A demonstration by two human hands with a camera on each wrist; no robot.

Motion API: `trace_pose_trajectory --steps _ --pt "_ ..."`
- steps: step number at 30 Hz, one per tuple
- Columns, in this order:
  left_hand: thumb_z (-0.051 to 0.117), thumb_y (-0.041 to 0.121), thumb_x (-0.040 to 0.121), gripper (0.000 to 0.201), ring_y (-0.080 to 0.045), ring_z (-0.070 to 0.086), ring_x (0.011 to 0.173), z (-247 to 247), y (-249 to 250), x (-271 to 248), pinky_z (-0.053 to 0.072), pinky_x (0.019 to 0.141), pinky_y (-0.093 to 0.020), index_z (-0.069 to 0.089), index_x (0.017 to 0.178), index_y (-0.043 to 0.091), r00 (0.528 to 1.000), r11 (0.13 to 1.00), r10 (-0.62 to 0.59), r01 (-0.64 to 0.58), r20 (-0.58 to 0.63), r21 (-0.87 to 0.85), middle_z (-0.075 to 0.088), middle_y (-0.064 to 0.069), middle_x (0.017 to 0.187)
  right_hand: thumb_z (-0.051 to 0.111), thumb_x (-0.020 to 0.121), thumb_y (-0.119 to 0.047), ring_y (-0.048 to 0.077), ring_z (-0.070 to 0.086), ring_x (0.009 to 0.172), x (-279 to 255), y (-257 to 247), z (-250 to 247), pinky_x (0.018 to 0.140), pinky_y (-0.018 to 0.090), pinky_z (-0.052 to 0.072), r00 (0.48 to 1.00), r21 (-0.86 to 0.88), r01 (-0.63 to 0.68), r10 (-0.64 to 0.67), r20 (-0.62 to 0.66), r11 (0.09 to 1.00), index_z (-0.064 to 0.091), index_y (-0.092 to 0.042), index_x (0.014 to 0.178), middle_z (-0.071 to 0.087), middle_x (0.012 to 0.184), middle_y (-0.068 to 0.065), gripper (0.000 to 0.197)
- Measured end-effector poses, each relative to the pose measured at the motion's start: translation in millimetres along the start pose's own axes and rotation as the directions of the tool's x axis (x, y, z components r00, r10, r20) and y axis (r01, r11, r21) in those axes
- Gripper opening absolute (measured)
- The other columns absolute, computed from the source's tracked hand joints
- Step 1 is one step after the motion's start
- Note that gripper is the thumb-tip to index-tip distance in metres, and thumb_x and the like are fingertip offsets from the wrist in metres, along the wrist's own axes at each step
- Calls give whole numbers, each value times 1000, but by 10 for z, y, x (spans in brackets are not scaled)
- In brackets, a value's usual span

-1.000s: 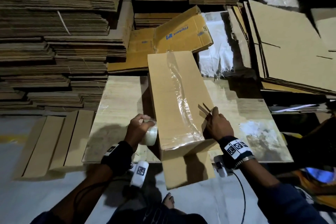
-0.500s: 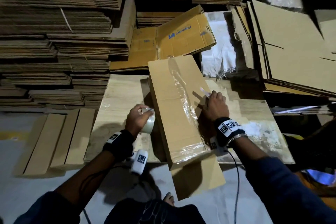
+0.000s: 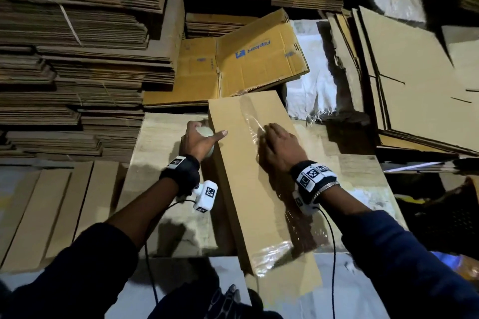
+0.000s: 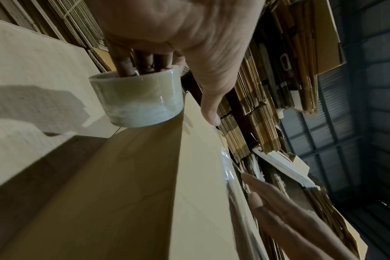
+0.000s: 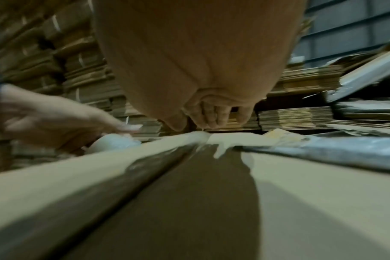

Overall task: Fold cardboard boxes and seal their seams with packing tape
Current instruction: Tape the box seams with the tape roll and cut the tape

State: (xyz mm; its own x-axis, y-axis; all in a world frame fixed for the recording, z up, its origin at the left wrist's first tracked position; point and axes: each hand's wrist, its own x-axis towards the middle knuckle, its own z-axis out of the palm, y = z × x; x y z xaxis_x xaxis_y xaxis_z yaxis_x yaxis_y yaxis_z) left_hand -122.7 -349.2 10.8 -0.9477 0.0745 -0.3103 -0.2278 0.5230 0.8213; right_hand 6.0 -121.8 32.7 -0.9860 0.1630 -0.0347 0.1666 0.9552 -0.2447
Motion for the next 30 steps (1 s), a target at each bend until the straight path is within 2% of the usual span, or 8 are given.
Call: trace_pose_trajectory --steps 2,6,11,17,22,25,28,30 --pt "90 66 63 90 -32 57 117 12 19 119 52 92 -40 48 133 28 1000 1000 -16 15 7 23 55 -3 120 30 111 -40 23 16 158 83 -89 188 127 52 16 995 -45 79 -76 64 996 26 -12 162 20 171 9 59" --pt "94 51 68 86 -24 53 107 51 -25 317 39 75 -28 48 134 22 998 1000 0 -2 59 22 53 3 117 13 109 -56 19 0 160 392 -149 364 128 50 2 981 -125 26 -2 192 992 9 -12 166 3 174 6 72" --pt "97 47 66 86 -19 52 109 80 -96 534 37 83 -30 51 133 20 989 997 45 -53 140 52 56 5 121 3 104 -66 18 -12 159 904 -182 325 127 52 -6 950 -82 -36 59 308 996 -8 -15 165 -13 172 4 80" --pt "94 58 63 90 -26 58 114 51 -84 663 49 93 -40 47 132 24 981 985 72 -97 179 140 60 2 128 1 100 -72 18 -16 158 1502 -229 351 127 55 -6 935 -135 -70 112 336 988 -11 -16 165 -18 171 3 87" --pt "93 63 62 92 -29 59 120 29 -43 741 50 98 -44 44 132 28 975 971 76 -120 211 206 61 0 136 0 100 -71 18 -13 159 1803 -339 320 127 54 -5 947 -139 -97 135 292 986 -10 -15 165 -17 172 3 86" --pt "92 65 61 93 -29 60 121 29 -26 749 50 98 -44 43 132 29 972 963 86 -137 217 233 60 1 138 3 101 -69 17 -10 159 2000 -333 261 127 55 -4 945 -137 -92 130 299 986 -2 -16 166 -9 173 1 84" --pt "91 67 61 94 -29 60 121 44 -28 741 51 97 -43 44 133 29 974 960 78 -131 213 247 60 1 139 18 108 -50 24 12 157 2172 -314 105 124 61 8 929 -166 -17 77 362 986 28 -24 159 21 169 5 58" --pt "90 69 61 93 -30 61 118 48 -40 725 51 94 -42 45 133 30 977 962 70 -121 203 246 62 0 136 31 109 -34 31 28 150 2283 -309 -46 121 62 18 912 -161 1 65 404 987 40 -21 153 35 161 10 47"
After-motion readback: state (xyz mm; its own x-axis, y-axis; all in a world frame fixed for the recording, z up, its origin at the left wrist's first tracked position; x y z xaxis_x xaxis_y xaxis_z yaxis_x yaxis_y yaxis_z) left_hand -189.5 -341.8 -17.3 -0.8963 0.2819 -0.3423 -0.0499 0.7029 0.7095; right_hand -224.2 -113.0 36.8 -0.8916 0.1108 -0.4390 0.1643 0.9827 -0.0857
